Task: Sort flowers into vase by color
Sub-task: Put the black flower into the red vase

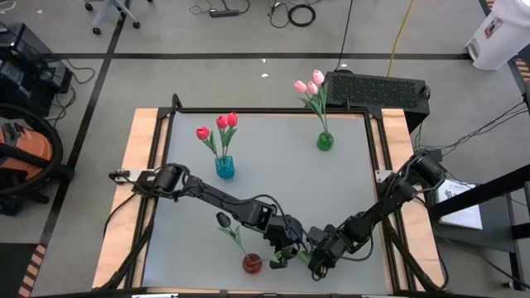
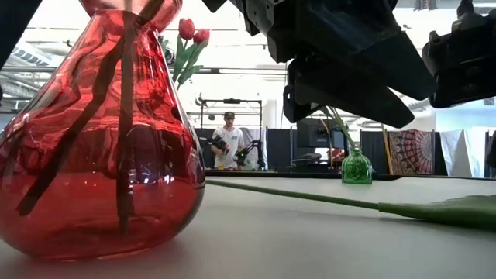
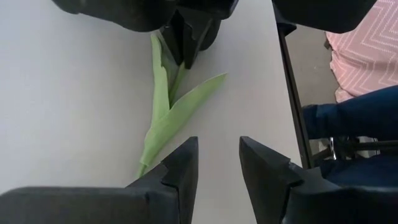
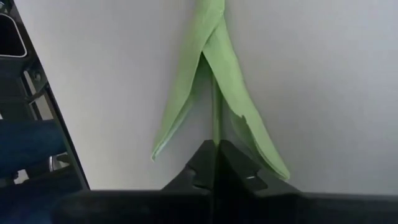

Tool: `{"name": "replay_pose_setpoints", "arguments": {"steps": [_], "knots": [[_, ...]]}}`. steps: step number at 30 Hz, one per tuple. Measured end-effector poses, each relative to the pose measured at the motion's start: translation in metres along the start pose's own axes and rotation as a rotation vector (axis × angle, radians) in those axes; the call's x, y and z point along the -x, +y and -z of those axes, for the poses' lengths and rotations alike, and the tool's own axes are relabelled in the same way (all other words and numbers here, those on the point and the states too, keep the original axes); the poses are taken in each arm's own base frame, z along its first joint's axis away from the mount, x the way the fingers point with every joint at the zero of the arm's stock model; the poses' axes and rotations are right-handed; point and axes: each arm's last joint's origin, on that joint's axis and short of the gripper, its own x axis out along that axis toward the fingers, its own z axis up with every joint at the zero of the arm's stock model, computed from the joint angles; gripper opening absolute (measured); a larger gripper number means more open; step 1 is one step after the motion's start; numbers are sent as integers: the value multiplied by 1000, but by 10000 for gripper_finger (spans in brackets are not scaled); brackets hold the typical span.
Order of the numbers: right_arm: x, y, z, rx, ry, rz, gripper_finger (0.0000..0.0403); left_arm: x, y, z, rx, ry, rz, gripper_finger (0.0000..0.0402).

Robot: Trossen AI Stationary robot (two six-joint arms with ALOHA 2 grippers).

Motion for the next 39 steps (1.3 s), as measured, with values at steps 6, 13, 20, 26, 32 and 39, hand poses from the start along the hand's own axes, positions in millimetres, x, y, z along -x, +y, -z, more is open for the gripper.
{"name": "replay_pose_setpoints", "arguments": {"steps": [6, 13, 20, 26, 32, 39], "knots": [[0, 0, 1, 52, 27, -5, 3, 0, 0, 0, 0, 0, 0, 123], [0, 0, 2, 95, 52, -8, 1, 0, 0, 0, 0, 0, 0, 123], [13, 1, 2, 201, 63, -22, 0, 0, 0, 0, 1, 0, 0, 123], [37, -2, 2, 234, 70, 12, 0, 0, 0, 0, 2, 3, -1, 123], [61, -2, -1, 233, 55, -1, 0, 0, 1, 0, 3, 1, -7, 123], [77, 0, -2, 250, 35, -49, 0, 3, 12, -4, 47, -12, -26, 123]]}}
